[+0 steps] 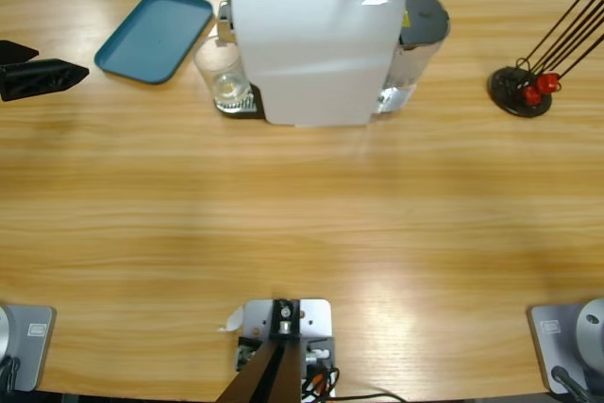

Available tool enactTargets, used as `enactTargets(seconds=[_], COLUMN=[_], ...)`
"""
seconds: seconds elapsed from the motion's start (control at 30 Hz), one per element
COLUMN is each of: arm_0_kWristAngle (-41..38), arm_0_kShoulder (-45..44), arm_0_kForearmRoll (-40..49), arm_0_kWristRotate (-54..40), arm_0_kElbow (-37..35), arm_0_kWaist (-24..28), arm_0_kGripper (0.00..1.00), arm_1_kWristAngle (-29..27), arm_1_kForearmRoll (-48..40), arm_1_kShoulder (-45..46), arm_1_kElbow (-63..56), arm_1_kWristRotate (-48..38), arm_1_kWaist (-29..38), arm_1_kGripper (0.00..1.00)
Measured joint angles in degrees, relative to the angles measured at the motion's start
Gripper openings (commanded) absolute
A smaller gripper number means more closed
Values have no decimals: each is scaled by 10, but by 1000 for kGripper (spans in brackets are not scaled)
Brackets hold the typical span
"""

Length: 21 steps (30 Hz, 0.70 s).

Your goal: Pour coffee

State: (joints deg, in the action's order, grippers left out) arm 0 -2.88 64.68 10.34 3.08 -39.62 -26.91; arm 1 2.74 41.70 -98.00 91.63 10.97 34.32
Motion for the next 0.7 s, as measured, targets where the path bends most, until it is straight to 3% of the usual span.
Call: enactTargets(seconds=[0.7], arm_0_kWristAngle=[0], arm_0_kShoulder=[0], arm_0_kForearmRoll=[0], arm_0_kWristRotate=[0], arm_0_kElbow=[0], arm_0_kWaist=[0], arm_0_kGripper=[979], arm_1_kWristAngle=[0], arm_1_kForearmRoll=[0], arm_1_kShoulder=[-8], arm_1_kElbow=[-12], arm_1_kWristRotate=[0], arm_1_kWaist=[-2], arm_1_kGripper=[0])
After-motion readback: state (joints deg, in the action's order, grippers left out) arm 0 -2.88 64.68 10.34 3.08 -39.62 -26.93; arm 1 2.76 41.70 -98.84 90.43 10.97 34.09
